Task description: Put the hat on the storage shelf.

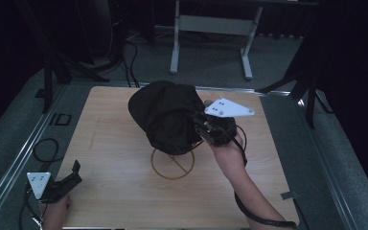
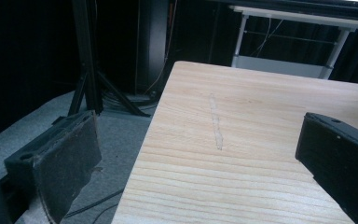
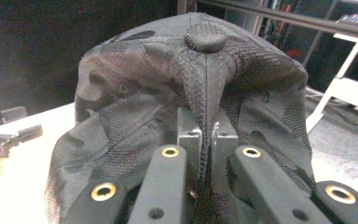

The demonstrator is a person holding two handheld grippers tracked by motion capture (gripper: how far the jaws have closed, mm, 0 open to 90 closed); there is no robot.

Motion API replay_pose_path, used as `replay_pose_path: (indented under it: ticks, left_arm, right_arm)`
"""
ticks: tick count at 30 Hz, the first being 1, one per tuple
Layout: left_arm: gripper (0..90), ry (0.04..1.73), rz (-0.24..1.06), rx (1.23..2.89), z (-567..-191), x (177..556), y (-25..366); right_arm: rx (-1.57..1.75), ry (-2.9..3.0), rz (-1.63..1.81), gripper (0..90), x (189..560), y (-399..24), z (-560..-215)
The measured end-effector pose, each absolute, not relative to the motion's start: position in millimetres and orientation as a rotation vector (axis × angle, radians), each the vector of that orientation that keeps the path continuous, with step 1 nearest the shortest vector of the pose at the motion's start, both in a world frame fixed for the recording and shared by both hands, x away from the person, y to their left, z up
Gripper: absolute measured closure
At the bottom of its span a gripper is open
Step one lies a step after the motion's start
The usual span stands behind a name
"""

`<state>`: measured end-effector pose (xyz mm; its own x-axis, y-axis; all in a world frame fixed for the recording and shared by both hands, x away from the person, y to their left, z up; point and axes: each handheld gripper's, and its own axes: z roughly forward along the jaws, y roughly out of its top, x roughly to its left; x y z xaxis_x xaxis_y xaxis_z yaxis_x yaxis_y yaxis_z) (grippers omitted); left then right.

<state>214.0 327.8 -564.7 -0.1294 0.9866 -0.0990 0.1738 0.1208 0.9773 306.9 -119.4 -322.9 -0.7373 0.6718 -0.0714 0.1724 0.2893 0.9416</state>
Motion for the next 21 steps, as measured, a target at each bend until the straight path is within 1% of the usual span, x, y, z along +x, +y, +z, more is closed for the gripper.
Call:
replay_pose_path:
  ticks: [15, 17, 18, 19, 21]
  left_arm:
    - [0.5, 1.482, 1.116, 1.194, -565, 214, 328]
    - [0.5, 1.482, 1.117, 1.198, -565, 214, 328]
    - [0.5, 1.481, 1.118, 1.198, -565, 214, 328]
    - [0.5, 1.482, 1.119, 1.198, -565, 214, 328]
    - [0.5, 1.482, 1.118, 1.198, -565, 214, 328]
  right_arm:
    - [0.806, 2.173, 1.434, 84.9, 315, -115, -355]
    - [0.816, 2.176, 1.441, 83.4, 316, -117, -358]
    - [0.828, 2.187, 1.451, 79.0, 317, -119, -362]
    - [0.832, 2.186, 1.454, 76.6, 317, -119, -364]
    - [0.835, 2.187, 1.464, 75.6, 317, -119, -366]
